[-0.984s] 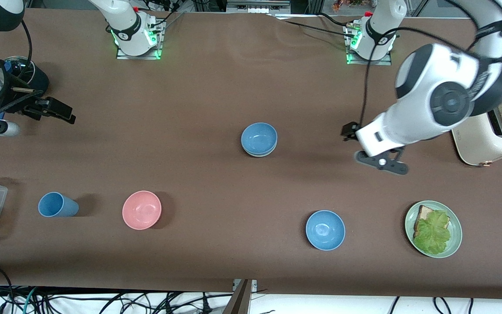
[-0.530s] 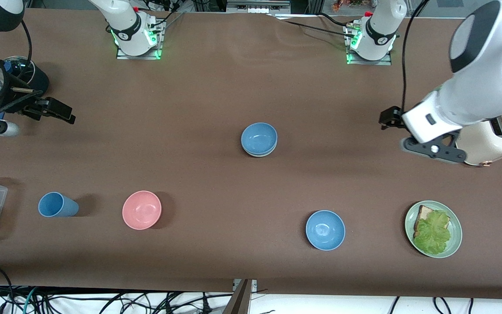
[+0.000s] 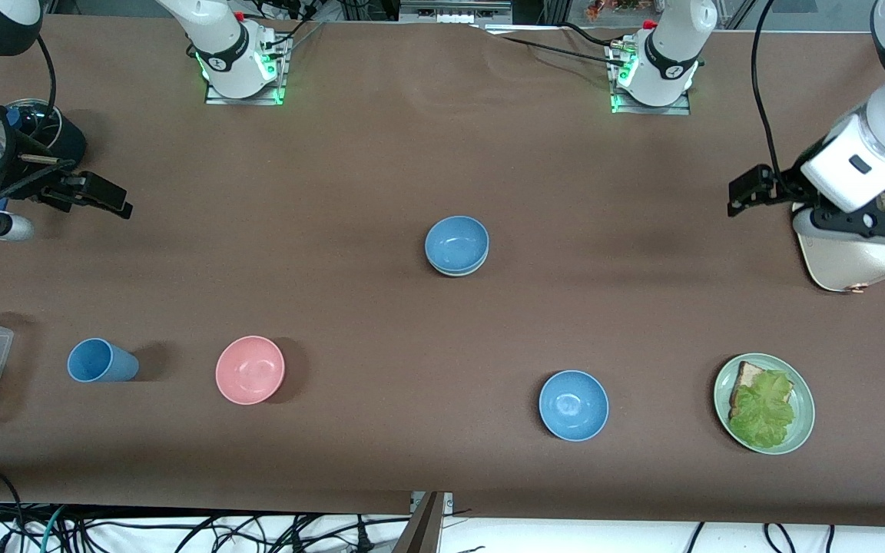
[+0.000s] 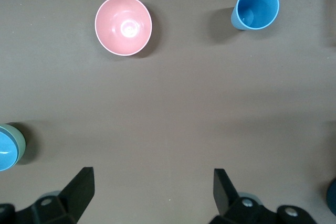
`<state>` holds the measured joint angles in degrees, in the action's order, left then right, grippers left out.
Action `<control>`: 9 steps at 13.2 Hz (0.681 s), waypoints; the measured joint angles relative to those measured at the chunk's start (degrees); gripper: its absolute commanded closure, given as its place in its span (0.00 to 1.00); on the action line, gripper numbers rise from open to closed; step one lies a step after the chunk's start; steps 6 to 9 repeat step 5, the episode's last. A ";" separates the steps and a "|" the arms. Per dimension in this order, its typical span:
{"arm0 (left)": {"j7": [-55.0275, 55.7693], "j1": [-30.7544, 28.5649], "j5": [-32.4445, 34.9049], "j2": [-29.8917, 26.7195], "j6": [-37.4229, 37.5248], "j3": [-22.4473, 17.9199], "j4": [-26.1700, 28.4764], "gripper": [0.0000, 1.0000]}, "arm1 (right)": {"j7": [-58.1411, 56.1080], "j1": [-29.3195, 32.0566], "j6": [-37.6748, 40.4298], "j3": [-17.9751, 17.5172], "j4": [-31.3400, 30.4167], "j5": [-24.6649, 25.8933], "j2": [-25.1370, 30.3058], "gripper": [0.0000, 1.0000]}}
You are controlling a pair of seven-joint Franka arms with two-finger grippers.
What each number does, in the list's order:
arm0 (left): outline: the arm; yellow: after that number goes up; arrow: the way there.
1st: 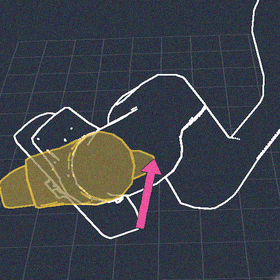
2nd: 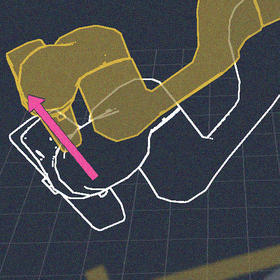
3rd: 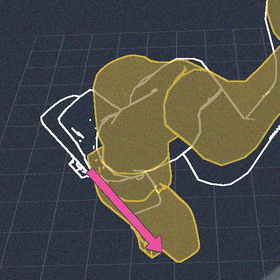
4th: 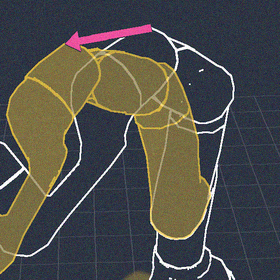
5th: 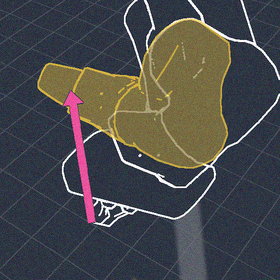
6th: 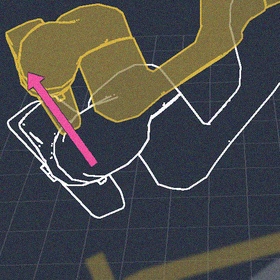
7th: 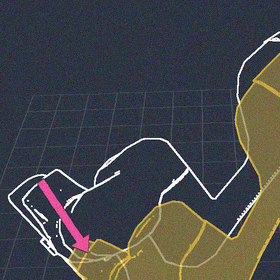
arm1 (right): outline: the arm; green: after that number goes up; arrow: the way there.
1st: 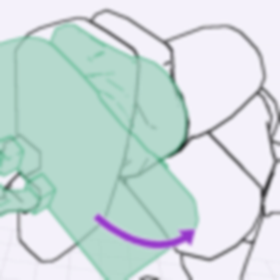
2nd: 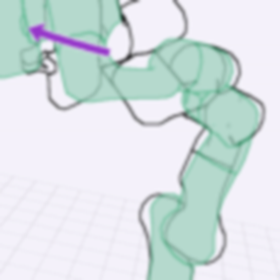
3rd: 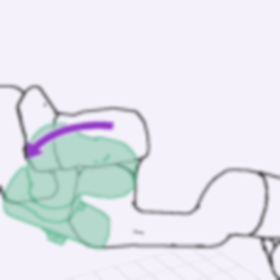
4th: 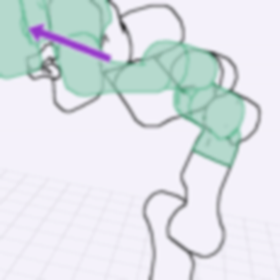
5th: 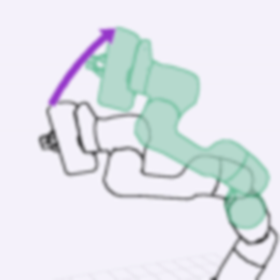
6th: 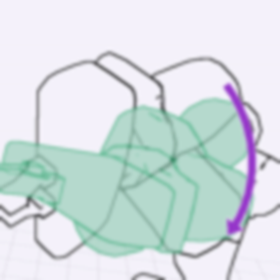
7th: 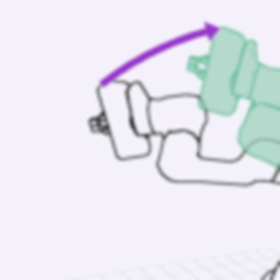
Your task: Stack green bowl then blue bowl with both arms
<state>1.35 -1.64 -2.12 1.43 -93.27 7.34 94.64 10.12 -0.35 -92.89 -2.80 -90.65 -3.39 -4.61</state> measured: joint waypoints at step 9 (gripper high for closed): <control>0.02 0.95 0.01 -1.60 -0.93 -0.48 3.36 0.00 | 0.00 0.00 0.00 0.02 0.00 0.00 0.00 0.00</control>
